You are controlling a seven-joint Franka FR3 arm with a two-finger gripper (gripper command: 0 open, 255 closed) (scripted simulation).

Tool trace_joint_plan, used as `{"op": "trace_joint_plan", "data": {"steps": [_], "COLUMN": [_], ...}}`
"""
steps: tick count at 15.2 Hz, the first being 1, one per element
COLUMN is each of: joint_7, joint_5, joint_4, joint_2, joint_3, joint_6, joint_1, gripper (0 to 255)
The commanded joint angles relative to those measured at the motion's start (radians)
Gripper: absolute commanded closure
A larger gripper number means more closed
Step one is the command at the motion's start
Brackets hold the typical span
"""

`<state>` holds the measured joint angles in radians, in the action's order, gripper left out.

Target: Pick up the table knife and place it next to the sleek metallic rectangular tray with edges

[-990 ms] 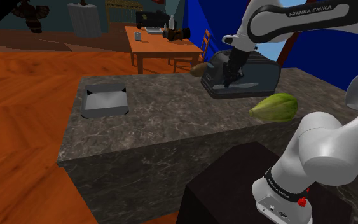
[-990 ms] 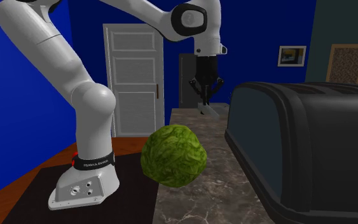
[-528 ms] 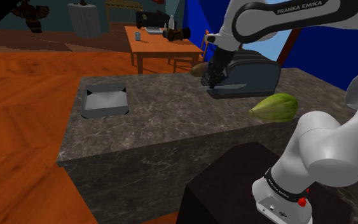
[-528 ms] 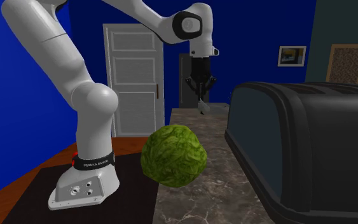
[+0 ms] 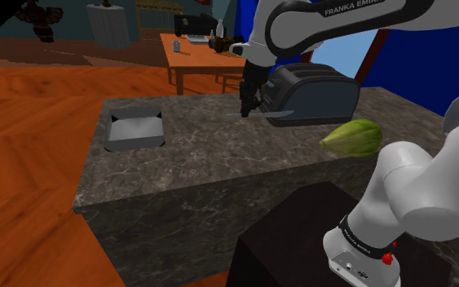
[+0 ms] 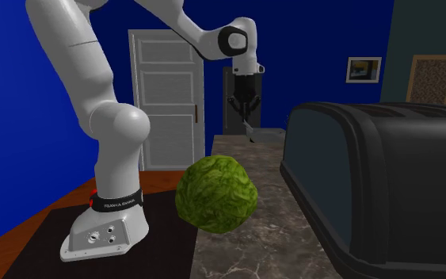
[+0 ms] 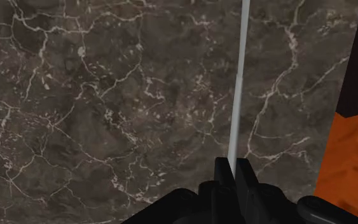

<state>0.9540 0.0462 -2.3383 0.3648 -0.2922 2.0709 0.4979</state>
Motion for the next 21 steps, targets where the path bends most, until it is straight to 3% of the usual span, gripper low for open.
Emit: {"op": "trace_joint_plan", "data": {"steps": [1,9,18,21], "joint_7": [-0.036,-0.163,-0.289,-0.287], "joint_5": [-0.019,-0.073,-0.099,-0.101], "joint_4": [0.033,0.223,0.521,0.491], "joint_2": [-0.045,-0.24,-0.49,-0.499], "joint_3": [0.024,0.108,0.175,0.175], "joint_6": [0.011,0.016,-0.03,0.008], "joint_1": [0.023,0.1,0.168,0.168], "gripper": [255,255,255,255]}}
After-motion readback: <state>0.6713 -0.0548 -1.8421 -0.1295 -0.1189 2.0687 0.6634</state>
